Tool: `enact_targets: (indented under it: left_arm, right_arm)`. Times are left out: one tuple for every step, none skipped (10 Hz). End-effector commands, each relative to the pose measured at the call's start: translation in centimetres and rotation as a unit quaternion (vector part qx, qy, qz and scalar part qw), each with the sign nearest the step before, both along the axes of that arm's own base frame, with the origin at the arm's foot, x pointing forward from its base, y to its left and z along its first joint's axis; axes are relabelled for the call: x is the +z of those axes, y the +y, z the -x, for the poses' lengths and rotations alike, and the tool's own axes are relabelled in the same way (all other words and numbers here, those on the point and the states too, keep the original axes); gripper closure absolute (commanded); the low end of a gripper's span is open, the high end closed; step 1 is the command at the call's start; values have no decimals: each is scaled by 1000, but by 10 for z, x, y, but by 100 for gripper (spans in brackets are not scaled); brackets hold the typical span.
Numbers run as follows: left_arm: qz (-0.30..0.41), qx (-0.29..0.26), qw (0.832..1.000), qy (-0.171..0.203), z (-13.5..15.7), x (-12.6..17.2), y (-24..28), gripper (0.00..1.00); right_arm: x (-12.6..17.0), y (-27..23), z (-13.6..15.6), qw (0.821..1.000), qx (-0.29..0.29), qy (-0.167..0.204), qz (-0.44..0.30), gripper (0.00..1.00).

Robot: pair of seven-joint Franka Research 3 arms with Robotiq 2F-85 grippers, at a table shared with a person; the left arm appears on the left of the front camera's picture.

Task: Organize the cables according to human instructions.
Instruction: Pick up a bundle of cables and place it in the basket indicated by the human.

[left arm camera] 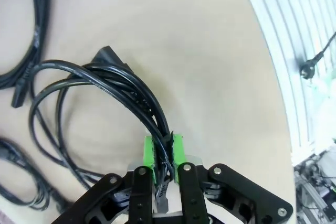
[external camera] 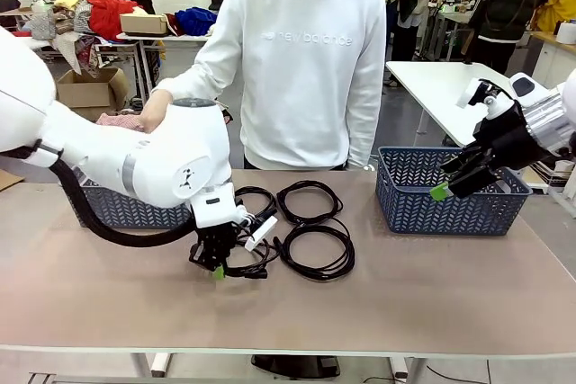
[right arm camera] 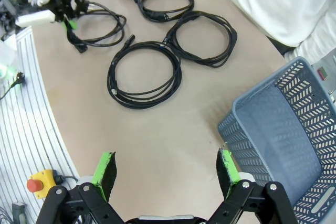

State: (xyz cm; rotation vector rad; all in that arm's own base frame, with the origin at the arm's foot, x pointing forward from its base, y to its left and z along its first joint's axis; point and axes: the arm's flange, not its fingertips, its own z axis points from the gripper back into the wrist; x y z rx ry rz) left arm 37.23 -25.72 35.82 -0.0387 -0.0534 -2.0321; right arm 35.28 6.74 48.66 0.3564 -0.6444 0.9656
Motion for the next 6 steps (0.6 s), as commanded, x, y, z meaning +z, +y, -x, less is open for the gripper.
enact_targets:
  left_arm:
    - [5,11,1000,-3,-3,43,5,100]
    - [0,20,1000,-11,-10,62,8,100]
    - [1,30,999,-15,-18,81,11,100]
    - [2,39,999,-26,-28,104,16,100]
    - [3,46,998,-33,-39,121,22,100]
    - [4,55,998,-39,-52,135,32,100]
  right_arm:
    - [-1,-3,-3,1000,13,-6,-8,0]
    - [-1,-3,-3,1000,13,-6,-8,0]
    - [-1,-3,-3,1000,13,-6,-8,0]
    - [-1,-3,-3,1000,13,-6,-8,0]
    - [-1,-3,-3,1000,13,-6,-8,0]
    - [-1,-3,-3,1000,13,-6,-8,0]
